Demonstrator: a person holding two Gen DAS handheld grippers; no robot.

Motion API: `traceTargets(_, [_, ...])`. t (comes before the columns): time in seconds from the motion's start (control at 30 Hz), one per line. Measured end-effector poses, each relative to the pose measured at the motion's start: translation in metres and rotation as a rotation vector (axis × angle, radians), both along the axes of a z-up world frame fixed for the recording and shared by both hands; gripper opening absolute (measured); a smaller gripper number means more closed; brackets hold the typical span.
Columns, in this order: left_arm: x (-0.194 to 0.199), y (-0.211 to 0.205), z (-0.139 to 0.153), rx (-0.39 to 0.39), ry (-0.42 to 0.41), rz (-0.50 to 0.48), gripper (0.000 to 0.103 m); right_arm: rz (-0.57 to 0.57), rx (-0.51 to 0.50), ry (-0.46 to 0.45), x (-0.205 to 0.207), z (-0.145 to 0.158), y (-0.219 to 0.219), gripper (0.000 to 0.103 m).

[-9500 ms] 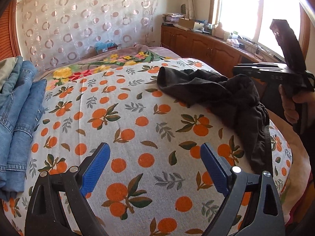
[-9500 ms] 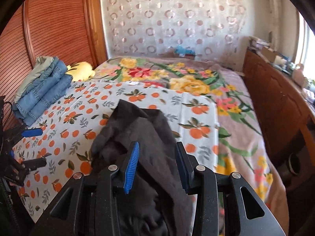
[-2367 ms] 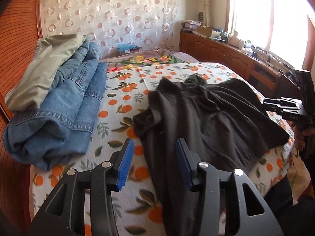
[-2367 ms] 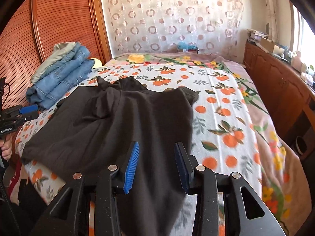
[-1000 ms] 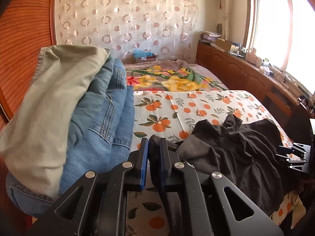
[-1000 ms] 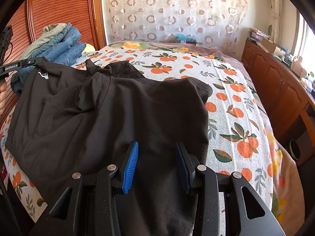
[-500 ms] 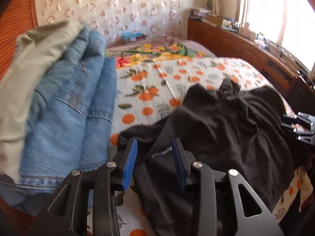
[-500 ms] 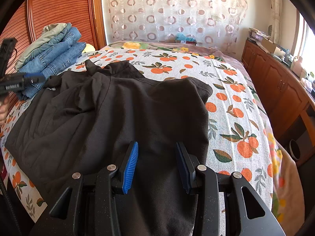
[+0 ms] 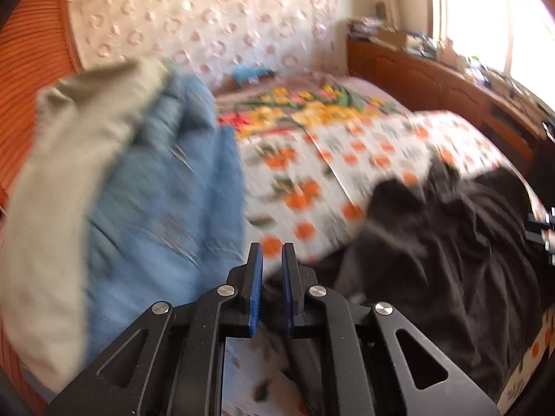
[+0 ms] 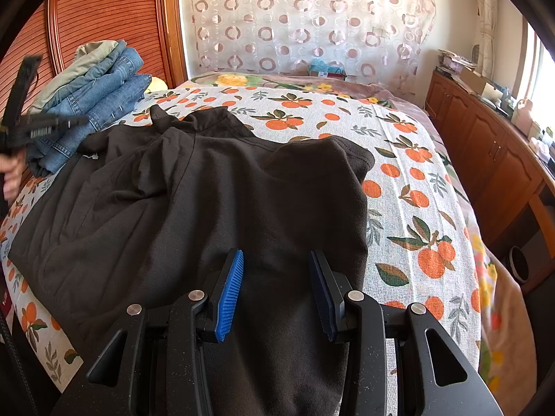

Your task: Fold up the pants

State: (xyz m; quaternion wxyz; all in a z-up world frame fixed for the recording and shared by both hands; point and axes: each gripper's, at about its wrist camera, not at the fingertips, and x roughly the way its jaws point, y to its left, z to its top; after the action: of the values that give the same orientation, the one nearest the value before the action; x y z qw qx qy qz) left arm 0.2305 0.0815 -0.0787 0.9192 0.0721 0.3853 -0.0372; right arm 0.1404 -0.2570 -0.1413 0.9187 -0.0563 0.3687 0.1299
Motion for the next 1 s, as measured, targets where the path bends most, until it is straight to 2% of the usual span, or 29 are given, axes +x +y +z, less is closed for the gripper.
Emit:
traceTargets(0.2, [0.01, 0.004, 0.017, -0.021, -0.021, -0.002, 0.012, 0.001, 0.001, 0.0, 0.0, 0.0, 0.0, 0.041])
traceTargets(0.43, [0.0, -0.01, -0.005, -0.042, 0.05, -0.065, 0.04, 0.001, 0.001, 0.0, 0.0, 0.0, 0.0, 0.041])
traceTargets(0.73, [-0.018, -0.019, -0.035, -0.014, 0.133, -0.128, 0.042, 0.002, 0.001, 0.0, 0.0, 0.0, 0.0, 0.041])
traceTargets(0.8, [-0.017, -0.019, -0.039, 0.003, 0.139, -0.123, 0.04, 0.002, 0.001, 0.0, 0.0, 0.0, 0.0, 0.041])
traceTargets(0.9, [-0.011, -0.019, -0.041, 0.02, 0.137, -0.111, 0.021, 0.002, 0.002, 0.0, 0.0, 0.0, -0.001, 0.041])
traceTargets(0.93, [-0.009, -0.019, -0.039, 0.024, 0.129, -0.112, 0.011, 0.002, 0.003, 0.001, 0.0, 0.0, 0.0, 0.041])
traceTargets(1.0, [-0.006, -0.015, -0.032, 0.019, 0.112, -0.111, 0.009, 0.002, 0.001, 0.0, 0.0, 0.0, -0.001, 0.041])
